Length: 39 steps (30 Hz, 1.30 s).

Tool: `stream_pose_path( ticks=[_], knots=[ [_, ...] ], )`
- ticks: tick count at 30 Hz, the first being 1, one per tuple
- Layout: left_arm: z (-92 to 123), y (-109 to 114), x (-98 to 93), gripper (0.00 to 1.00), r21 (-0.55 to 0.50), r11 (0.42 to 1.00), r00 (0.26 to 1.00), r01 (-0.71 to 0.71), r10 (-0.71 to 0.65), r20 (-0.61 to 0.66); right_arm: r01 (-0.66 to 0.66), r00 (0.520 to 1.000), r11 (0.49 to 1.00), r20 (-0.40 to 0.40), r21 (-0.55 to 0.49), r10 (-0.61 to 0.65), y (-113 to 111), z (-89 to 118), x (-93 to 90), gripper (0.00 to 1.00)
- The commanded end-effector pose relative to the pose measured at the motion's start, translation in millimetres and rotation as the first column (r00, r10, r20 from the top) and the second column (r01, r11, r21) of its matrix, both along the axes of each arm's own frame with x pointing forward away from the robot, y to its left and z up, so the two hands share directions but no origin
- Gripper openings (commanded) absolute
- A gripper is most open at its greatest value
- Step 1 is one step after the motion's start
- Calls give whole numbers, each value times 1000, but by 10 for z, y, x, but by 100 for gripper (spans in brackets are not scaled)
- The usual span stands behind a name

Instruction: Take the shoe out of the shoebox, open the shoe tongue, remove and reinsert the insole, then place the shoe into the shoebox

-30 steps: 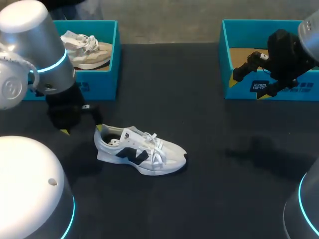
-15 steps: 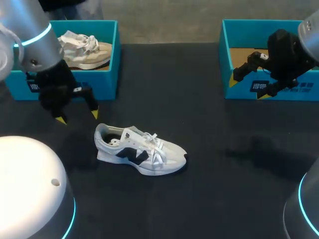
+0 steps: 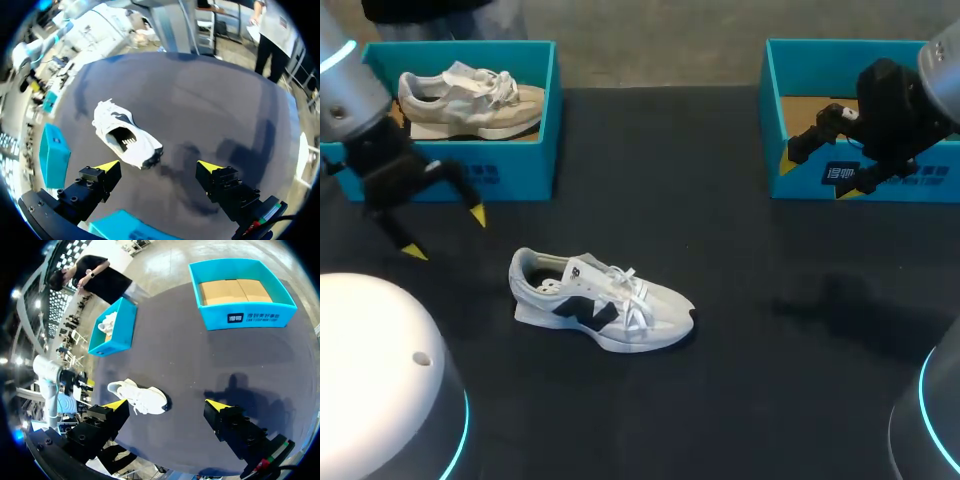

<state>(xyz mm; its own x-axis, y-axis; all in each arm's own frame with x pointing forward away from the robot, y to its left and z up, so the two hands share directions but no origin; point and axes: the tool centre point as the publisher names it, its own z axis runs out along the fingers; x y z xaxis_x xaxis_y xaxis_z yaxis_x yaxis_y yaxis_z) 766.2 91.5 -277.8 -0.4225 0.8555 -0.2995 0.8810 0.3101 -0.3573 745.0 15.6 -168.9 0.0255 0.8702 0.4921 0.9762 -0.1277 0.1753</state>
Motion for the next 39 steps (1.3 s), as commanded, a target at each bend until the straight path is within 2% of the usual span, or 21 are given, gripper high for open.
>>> stream_pose_path(
  ticks=[1, 8, 15, 39],
  knots=[
    [-88, 185, 122, 100, -126, 990, 992, -62, 47, -114, 2, 1000, 1000, -1, -2, -2, 10, -6, 5, 100],
    [-191, 307, 171, 100, -165, 980, 978, -115, 82, -193, 2, 1000, 1000, -1, -2, -2, 10, -6, 5, 100],
    [-303, 355, 109, 100, -136, 984, 975, -116, 87, -206, 2, 1000, 1000, -1, -2, -2, 10, -6, 5, 100],
    [-303, 355, 109, 100, -136, 984, 975, -116, 87, -206, 2, 1000, 1000, -1, -2, -2, 10, -6, 5, 100]
  ],
)
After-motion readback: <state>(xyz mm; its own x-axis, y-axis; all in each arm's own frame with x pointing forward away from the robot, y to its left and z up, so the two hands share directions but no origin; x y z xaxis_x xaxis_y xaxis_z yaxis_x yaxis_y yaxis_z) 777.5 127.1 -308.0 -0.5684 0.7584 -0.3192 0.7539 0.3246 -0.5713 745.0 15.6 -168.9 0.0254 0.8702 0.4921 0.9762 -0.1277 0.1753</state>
